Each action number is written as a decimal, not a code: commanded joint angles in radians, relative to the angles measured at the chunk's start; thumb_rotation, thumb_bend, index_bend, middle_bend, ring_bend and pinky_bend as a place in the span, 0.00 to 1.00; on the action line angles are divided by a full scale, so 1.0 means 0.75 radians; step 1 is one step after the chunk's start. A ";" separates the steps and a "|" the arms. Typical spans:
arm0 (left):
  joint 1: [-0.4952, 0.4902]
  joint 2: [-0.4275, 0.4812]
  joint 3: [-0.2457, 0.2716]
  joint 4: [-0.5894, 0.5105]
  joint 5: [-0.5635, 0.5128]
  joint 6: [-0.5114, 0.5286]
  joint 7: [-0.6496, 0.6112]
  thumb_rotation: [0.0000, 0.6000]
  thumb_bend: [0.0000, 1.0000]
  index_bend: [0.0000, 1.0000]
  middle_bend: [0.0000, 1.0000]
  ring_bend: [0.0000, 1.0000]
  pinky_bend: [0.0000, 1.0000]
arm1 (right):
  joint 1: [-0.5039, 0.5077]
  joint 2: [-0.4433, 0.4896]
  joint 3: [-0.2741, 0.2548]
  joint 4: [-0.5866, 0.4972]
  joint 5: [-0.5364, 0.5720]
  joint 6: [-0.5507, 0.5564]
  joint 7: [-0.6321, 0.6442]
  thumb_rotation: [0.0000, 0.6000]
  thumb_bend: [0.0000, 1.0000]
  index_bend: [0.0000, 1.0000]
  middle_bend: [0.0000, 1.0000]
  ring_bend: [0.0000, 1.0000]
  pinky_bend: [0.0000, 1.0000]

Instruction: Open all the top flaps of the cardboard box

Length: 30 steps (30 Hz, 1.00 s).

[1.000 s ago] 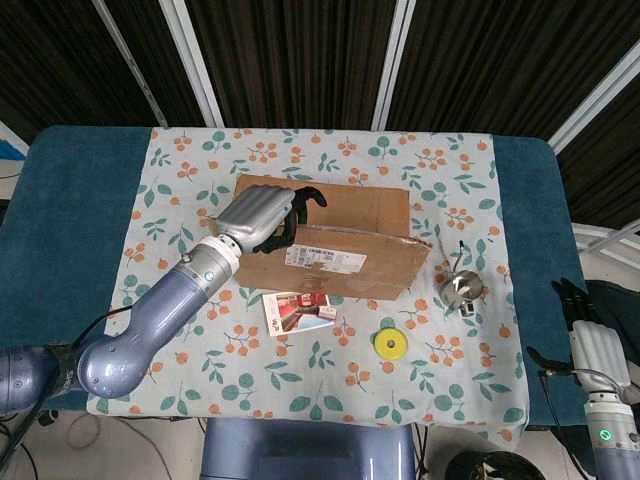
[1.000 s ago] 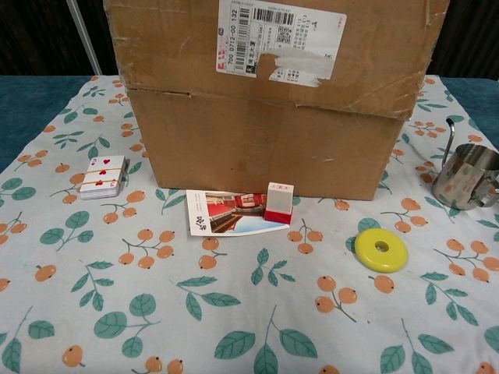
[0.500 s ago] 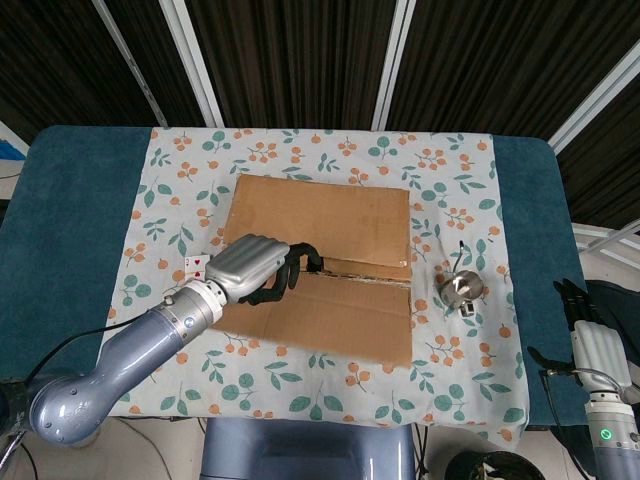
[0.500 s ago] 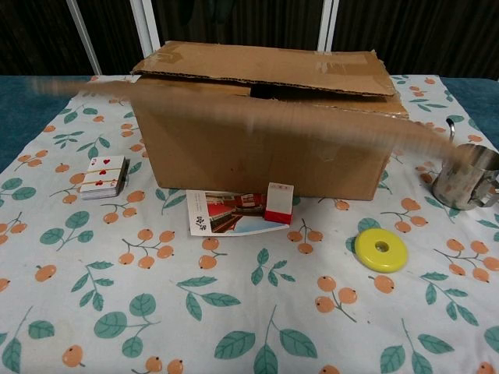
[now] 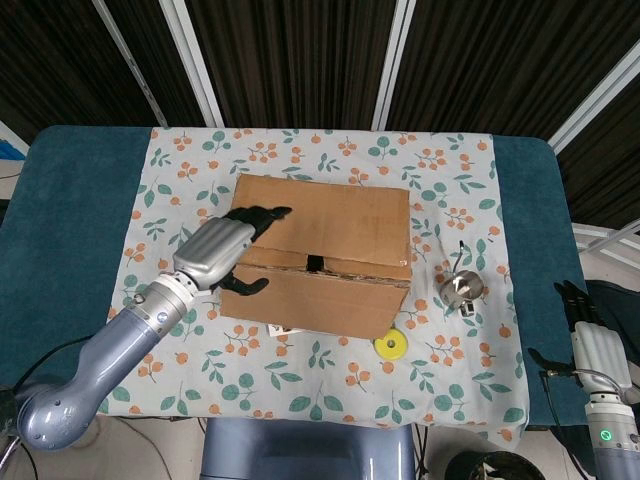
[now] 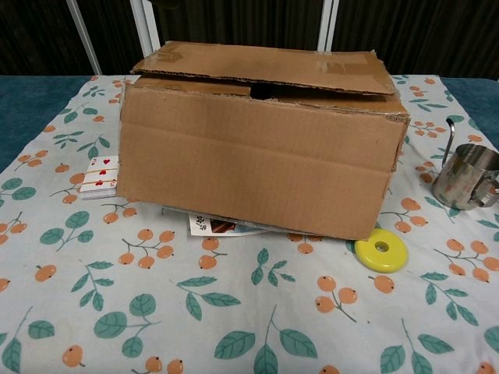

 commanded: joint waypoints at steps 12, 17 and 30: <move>0.694 -0.322 0.448 0.386 0.808 0.943 0.103 1.00 0.20 0.00 0.00 0.00 0.00 | 0.076 0.062 0.114 -0.144 0.086 -0.014 -0.117 1.00 0.22 0.00 0.00 0.00 0.24; 0.866 -0.414 0.498 0.575 0.842 1.044 -0.022 1.00 0.20 0.00 0.00 0.00 0.00 | 0.198 0.070 0.211 -0.216 0.072 -0.044 -0.237 1.00 0.21 0.00 0.00 0.00 0.24; 1.009 -0.546 0.470 0.903 0.926 1.030 -0.210 1.00 0.19 0.00 0.00 0.00 0.00 | 0.560 -0.104 0.346 -0.248 0.201 -0.225 -0.619 1.00 0.15 0.00 0.00 0.00 0.24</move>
